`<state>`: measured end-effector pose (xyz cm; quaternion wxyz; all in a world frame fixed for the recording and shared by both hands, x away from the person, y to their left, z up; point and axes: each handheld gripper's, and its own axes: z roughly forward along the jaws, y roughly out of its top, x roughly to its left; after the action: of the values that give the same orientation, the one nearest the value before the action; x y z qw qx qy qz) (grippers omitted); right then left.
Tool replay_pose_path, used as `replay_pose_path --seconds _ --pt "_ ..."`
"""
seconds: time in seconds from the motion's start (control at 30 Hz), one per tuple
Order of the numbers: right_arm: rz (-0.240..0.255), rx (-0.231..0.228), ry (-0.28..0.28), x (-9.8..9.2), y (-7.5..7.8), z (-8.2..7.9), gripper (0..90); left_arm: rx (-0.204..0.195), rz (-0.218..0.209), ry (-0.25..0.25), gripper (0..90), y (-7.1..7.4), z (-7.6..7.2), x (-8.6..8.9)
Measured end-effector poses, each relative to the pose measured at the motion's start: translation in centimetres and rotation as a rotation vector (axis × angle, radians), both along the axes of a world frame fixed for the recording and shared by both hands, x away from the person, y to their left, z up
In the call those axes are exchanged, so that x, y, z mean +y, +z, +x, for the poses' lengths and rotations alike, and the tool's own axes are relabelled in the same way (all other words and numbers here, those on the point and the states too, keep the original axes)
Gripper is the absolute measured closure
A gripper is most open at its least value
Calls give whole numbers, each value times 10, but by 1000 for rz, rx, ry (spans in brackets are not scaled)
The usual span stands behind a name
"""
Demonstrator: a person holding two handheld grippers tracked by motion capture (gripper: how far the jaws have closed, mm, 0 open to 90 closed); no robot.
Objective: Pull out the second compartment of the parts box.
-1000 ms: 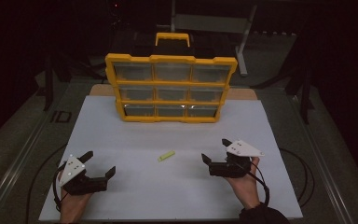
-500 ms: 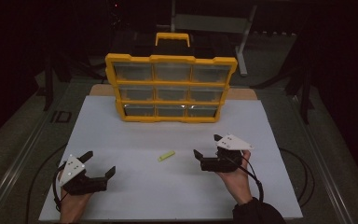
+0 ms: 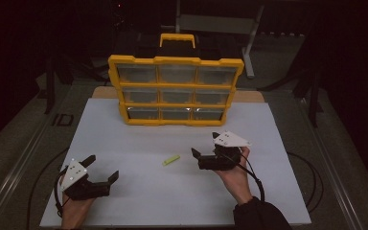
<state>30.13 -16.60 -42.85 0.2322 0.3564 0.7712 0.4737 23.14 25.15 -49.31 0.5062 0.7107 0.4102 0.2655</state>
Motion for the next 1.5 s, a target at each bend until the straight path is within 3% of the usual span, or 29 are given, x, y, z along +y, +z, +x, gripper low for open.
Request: replay_pose_path --seconds 1.07,1.5 --pt "-6 -5 7 30 9 33 86 -2 3 -6 3 0 0 0" --pt "-44 -14 7 48 18 53 86 -1 2 -5 3 0 1 0"
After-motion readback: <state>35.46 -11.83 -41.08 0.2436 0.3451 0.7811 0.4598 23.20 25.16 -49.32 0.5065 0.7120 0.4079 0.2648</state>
